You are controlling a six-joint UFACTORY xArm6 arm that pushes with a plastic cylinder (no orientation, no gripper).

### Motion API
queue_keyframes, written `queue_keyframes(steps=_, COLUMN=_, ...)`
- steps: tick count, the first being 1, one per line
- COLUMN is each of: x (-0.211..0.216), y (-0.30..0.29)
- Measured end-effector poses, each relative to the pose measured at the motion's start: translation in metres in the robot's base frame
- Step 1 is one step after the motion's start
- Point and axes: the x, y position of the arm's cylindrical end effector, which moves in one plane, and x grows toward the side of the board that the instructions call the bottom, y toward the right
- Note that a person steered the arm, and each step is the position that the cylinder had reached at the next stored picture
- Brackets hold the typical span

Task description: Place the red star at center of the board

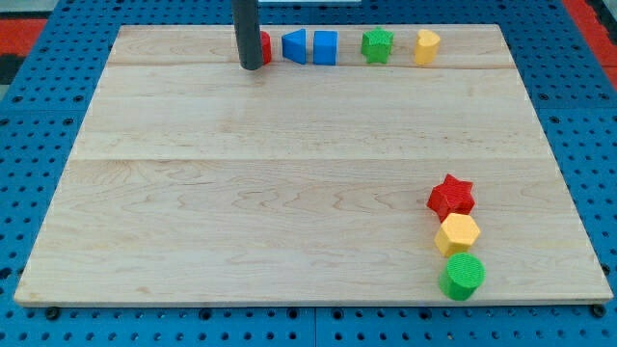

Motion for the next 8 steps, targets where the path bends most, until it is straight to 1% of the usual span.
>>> queue_keyframes(steps=1, x=0.024, y=0.033)
queue_keyframes(steps=2, x=0.07, y=0.109)
queue_keyframes(steps=4, x=0.16, y=0.284)
queue_keyframes(steps=5, x=0.196, y=0.334)
queue_keyframes(steps=6, x=0.242, y=0.29)
queue_keyframes(steps=7, x=0.244, y=0.221)
queue_keyframes(steps=8, x=0.238, y=0.152)
